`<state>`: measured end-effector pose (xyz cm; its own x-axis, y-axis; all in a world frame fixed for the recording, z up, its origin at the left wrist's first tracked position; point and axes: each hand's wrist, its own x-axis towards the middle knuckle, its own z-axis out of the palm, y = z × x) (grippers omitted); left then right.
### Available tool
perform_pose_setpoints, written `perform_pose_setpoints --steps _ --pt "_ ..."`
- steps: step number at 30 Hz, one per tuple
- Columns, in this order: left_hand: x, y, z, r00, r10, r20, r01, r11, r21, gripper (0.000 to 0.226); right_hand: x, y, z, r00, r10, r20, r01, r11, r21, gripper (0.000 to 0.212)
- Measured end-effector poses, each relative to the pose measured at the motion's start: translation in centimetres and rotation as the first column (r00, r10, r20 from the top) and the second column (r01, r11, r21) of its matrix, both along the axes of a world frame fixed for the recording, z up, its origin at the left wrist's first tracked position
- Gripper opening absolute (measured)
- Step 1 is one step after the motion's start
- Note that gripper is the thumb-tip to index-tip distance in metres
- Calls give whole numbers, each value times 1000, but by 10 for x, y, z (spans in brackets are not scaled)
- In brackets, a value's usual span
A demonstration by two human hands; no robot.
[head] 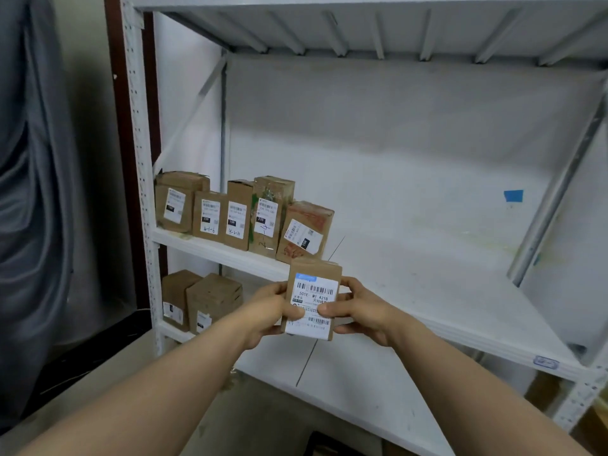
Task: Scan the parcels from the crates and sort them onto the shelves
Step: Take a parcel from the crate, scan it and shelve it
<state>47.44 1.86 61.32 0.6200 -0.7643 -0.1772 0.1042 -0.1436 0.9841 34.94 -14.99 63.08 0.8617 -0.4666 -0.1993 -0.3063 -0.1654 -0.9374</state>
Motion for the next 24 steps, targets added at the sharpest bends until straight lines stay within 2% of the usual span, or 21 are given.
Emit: perform_pose_setpoints --steps 6,12,18,24 --pt "37 -66 5 997 69 45 -69 998 2 49 43 -64 0 995 -96 40 95 995 16 75" --pt "81 -139 1 990 8 138 -18 997 77 60 81 -133 -5 973 -223 67 220 974 48 79" --pt "119 -192 -20 984 3 177 -37 981 191 42 112 -206 -32 910 -411 60 408 911 56 84" --pt "155 -234 -43 927 -87 365 -30 952 304 35 145 -252 -66 910 -413 -22 414 909 52 89"
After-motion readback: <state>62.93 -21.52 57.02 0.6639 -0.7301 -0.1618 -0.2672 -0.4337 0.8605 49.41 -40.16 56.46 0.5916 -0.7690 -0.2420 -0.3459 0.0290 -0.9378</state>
